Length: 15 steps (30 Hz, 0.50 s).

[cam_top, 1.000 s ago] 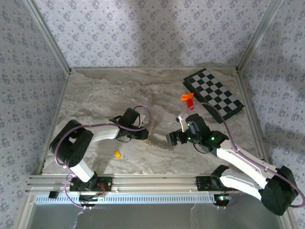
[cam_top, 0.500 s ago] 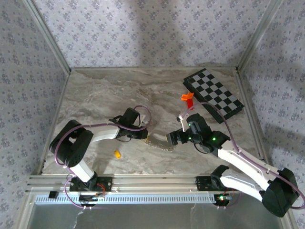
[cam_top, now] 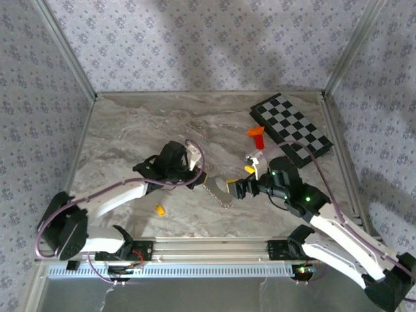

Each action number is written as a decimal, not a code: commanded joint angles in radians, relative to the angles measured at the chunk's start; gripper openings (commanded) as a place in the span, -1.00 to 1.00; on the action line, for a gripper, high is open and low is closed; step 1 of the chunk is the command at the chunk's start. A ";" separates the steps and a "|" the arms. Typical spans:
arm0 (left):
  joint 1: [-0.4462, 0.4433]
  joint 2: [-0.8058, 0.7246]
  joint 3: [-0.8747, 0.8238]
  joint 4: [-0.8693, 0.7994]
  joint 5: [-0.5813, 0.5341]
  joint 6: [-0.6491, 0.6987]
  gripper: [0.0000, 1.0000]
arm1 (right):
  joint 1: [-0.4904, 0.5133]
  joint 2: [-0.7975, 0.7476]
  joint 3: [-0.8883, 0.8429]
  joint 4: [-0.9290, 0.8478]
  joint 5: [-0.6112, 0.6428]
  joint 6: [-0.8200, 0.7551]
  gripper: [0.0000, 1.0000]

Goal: Put the keys on the keyring

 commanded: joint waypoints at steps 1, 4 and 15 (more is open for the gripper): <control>-0.032 -0.091 0.033 -0.038 0.056 0.132 -1.00 | 0.008 -0.091 0.005 0.115 -0.144 -0.042 0.99; -0.052 -0.161 0.043 -0.050 0.113 0.199 -1.00 | 0.010 -0.141 0.023 0.142 -0.198 -0.062 0.99; -0.126 -0.362 0.106 -0.134 0.195 0.414 -1.00 | 0.037 -0.126 0.139 0.108 -0.271 -0.157 0.99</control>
